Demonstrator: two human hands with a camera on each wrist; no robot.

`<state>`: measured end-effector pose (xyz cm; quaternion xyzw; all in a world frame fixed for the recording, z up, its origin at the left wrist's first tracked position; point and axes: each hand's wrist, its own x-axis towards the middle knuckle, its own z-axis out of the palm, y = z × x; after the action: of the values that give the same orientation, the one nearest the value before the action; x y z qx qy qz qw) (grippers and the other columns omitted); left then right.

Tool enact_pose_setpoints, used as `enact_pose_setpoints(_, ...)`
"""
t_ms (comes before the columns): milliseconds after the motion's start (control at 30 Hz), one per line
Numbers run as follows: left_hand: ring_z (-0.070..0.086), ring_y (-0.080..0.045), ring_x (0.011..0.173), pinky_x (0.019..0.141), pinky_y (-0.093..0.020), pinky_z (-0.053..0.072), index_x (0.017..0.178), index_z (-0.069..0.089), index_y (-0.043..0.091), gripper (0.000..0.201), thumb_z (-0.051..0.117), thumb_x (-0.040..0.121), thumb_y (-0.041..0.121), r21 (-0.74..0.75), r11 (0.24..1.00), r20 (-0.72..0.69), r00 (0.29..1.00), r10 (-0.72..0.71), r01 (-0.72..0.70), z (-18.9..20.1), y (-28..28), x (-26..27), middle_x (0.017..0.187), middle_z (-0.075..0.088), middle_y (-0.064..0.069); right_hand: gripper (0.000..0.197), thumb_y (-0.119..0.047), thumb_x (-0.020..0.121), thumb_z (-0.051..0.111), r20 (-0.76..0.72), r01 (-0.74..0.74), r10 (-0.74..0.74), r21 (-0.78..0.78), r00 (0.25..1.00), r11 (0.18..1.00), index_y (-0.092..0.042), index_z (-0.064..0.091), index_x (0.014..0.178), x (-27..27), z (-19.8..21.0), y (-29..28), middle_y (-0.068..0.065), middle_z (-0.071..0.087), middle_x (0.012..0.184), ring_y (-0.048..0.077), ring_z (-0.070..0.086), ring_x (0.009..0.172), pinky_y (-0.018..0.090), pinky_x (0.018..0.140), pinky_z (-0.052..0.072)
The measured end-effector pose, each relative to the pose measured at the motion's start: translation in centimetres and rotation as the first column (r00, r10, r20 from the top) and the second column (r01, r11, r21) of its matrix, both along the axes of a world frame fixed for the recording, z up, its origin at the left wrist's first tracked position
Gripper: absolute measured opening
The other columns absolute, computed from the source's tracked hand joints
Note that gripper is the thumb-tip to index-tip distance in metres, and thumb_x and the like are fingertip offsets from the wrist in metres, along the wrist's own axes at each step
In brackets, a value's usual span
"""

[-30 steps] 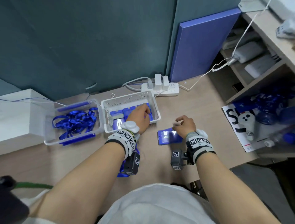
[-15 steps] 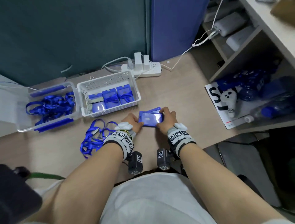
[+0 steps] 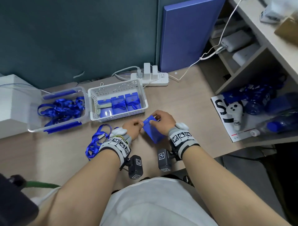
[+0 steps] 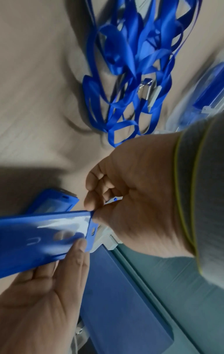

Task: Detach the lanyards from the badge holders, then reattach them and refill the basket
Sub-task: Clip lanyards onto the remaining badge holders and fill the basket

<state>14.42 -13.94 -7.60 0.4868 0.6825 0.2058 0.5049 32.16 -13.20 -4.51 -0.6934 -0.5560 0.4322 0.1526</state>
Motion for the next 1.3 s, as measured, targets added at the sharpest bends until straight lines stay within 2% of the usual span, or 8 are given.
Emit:
enact_pose_setpoints(167, 0.059, -0.011, 0.054, 0.059, -0.026, 0.046, 0.082, 0.065, 0.027, 0.013, 0.065, 0.093, 0.021, 0.071, 0.991, -0.014, 0.993, 0.114, -0.112, 1.4, -1.3, -3.9, 0.064, 0.068, 0.0, 0.019, -0.018, 0.089, 0.062, -0.057, -0.14, 0.138, -0.027, 0.989, 0.99, -0.024, 0.051, 0.075, -3.9, -0.3, -0.3, -0.004, 0.059, 0.078, 0.02, 0.055, 0.078, 0.029, 0.071, 0.041)
enact_pose_setpoints(267, 0.066, -0.02, 0.076, 0.072, -0.029, 0.051, 0.087, 0.068, 0.029, 0.007, 0.063, 0.089, 0.024, 0.096, 0.987, -0.312, 0.938, 0.153, -0.129, 1.2, -2.1, -9.3, 0.087, 0.07, 0.001, 0.01, -0.015, 0.092, 0.057, -0.078, -0.188, 0.183, -0.059, 0.98, 0.98, -0.023, 0.056, 0.087, -6.9, -0.3, -0.9, 0.002, 0.066, 0.091, 0.023, 0.06, 0.085, 0.029, 0.075, 0.046)
enact_pose_setpoints(367, 0.067, -0.027, 0.093, 0.085, -0.037, 0.056, 0.103, 0.068, 0.033, 0.019, 0.062, 0.087, 0.026, 0.045, 0.999, -0.516, 0.856, 0.03, -0.009, 0.7, -3.1, -13.9, 0.108, 0.066, -0.003, 0.025, -0.012, 0.09, 0.058, -0.092, -0.165, 0.159, -0.062, 0.983, 0.984, -0.031, 0.061, 0.106, -9.0, -0.5, -1.7, -0.002, 0.067, 0.093, 0.022, 0.065, 0.09, 0.033, 0.085, 0.053)
enact_pose_setpoints(567, 0.064, -0.029, 0.1, 0.089, -0.038, 0.05, 0.118, 0.062, 0.039, 0.033, 0.059, 0.087, 0.052, -0.102, 0.978, -0.651, 0.732, -0.204, 0.182, -1.1, -5.0, -17.8, 0.113, 0.064, 0.0, 0.033, -0.007, 0.092, 0.05, -0.124, -0.17, 0.162, -0.052, 0.979, 0.984, -0.032, 0.05, 0.114, -13.4, -0.3, -3.6, 0.001, 0.06, 0.08, 0.023, 0.056, 0.07, 0.031, 0.067, 0.044)
enact_pose_setpoints(733, 0.061, -0.026, 0.092, 0.079, -0.034, 0.043, 0.098, 0.054, 0.04, 0.018, 0.054, 0.086, 0.053, -0.057, 0.968, -0.701, 0.681, -0.213, 0.245, -1.8, -5.4, -18.1, 0.102, 0.062, 0.005, 0.04, -0.001, 0.078, 0.037, -0.15, -0.189, 0.189, 0.013, 0.97, 0.982, -0.036, 0.056, 0.081, -15.8, -0.5, -5.0, -0.01, 0.059, 0.078, 0.012, 0.049, 0.069, 0.03, 0.072, 0.042)
enact_pose_setpoints(933, 0.059, -0.028, 0.083, 0.077, -0.036, 0.049, 0.09, 0.052, 0.034, 0.013, 0.048, 0.094, 0.046, 0.013, 0.984, -0.583, 0.801, -0.137, 0.178, -0.9, -5.5, -18.2, 0.094, 0.059, 0.004, 0.043, 0.001, 0.086, 0.043, -0.029, -0.095, 0.094, -0.037, 0.995, 0.995, -0.028, 0.069, 0.069, -16.8, -0.4, -5.4, -0.008, 0.074, 0.09, 0.018, 0.066, 0.092, 0.029, 0.089, 0.05)
enact_pose_setpoints(1100, 0.056, -0.017, 0.054, 0.042, -0.02, 0.039, 0.085, 0.059, 0.028, 0.014, 0.054, 0.093, 0.017, 0.046, 0.999, -0.116, 0.993, 0.016, -0.01, 1.8, -6.0, -18.4, 0.069, 0.071, 0.006, 0.035, -0.003, 0.09, 0.049, 0.023, -0.039, 0.039, -0.017, 0.999, 0.999, -0.022, 0.079, 0.087, -18.1, 1.8, -5.5, -0.006, 0.077, 0.097, 0.012, 0.065, 0.092, 0.021, 0.082, 0.045)
enact_pose_setpoints(1300, 0.06, -0.016, 0.059, 0.066, -0.031, 0.051, 0.08, 0.067, 0.025, 0.02, 0.057, 0.096, 0.02, 0.012, 0.998, 0.025, 0.998, -0.064, 0.064, 4.4, -5.5, -20.2, 0.058, 0.069, 0.01, 0.01, -0.02, 0.082, 0.079, 0.008, -0.084, 0.084, 0.08, 0.996, 0.993, -0.023, 0.079, 0.092, -20.0, 4.4, -5.6, -0.012, 0.075, 0.096, 0.005, 0.065, 0.093, 0.019, 0.083, 0.046)
